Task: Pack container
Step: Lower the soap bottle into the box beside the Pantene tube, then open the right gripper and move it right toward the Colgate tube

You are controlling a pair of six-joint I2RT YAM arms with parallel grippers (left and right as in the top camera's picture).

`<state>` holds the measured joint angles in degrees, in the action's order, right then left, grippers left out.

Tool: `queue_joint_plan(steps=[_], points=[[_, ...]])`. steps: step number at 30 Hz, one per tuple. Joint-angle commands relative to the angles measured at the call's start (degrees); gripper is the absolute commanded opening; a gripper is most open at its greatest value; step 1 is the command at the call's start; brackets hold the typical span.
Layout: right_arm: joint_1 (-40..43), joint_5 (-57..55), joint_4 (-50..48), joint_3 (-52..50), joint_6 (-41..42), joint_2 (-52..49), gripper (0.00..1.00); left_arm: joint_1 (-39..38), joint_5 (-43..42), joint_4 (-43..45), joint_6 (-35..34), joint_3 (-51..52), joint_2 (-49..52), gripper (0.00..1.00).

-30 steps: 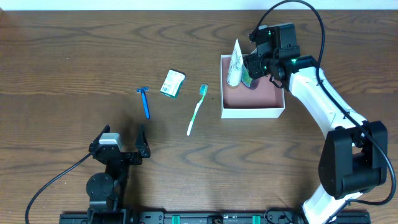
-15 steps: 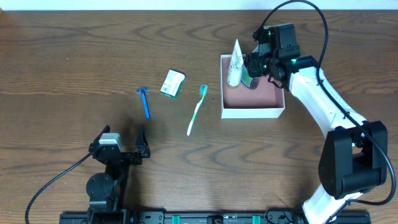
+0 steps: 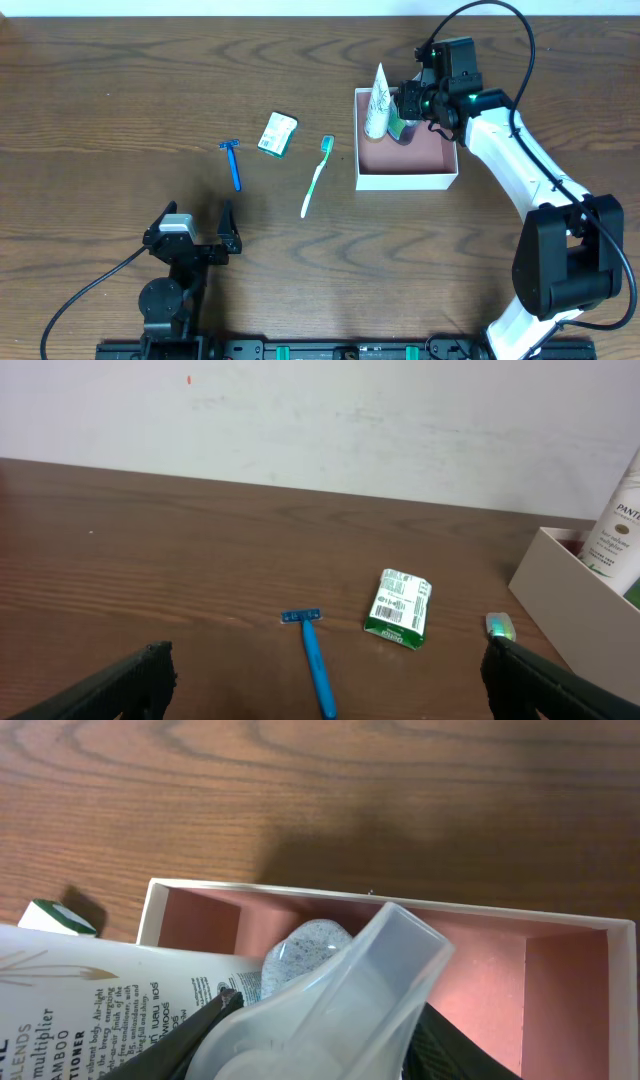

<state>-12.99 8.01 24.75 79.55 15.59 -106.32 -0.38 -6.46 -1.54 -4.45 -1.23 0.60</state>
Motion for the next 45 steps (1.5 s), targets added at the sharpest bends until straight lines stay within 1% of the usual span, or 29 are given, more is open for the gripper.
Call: queue_joint_plan(steps=[1, 6, 11, 16, 22, 26, 35, 43, 45], points=[[-0.6, 1.4, 0.3, 0.9, 2.9, 0.1, 0.5, 0.3, -0.4, -1.9, 0.3, 1.0, -0.3, 0.98], [-1.4, 1.4, 0.3, 0.9, 3.2, 0.1, 0.5, 0.3, -0.4, -1.9, 0.3, 1.0, -0.3, 0.98], [-2.5, 1.0, -0.6, 0.9, 2.8, 0.1, 0.6, 0.3, -0.4, -1.9, 0.3, 1.0, -0.3, 0.98], [-2.4, 0.7, -1.2, 0.9, 2.8, 0.1, 0.61, 0.3, -0.4, -1.9, 0.3, 1.0, -0.3, 0.98], [-2.4, 0.7, -1.4, 1.0, 2.8, 0.3, 0.65, 0.3, -0.4, -1.9, 0.3, 1.0, -0.3, 0.98], [-2.4, -2.3, -1.3, 1.5, 1.9, 1.2, 0.68, 0.3, -0.4, -1.9, 0.3, 1.0, -0.3, 0.98], [-2.4, -3.4, -0.1, 2.2, 0.0, 6.8, 0.72, 0.3, -0.4, -1.9, 0.3, 1.0, -0.3, 0.98], [-1.4, -11.4, 1.8, 2.2, 0.0, 14.4, 0.75, 0.3, -0.4, -1.9, 0.3, 1.0, -0.3, 0.98], [-0.6, -13.7, 2.8, 2.2, 0.0, 16.5, 0.78, 0.3, -0.4, -1.9, 0.3, 1.0, -0.3, 0.98]])
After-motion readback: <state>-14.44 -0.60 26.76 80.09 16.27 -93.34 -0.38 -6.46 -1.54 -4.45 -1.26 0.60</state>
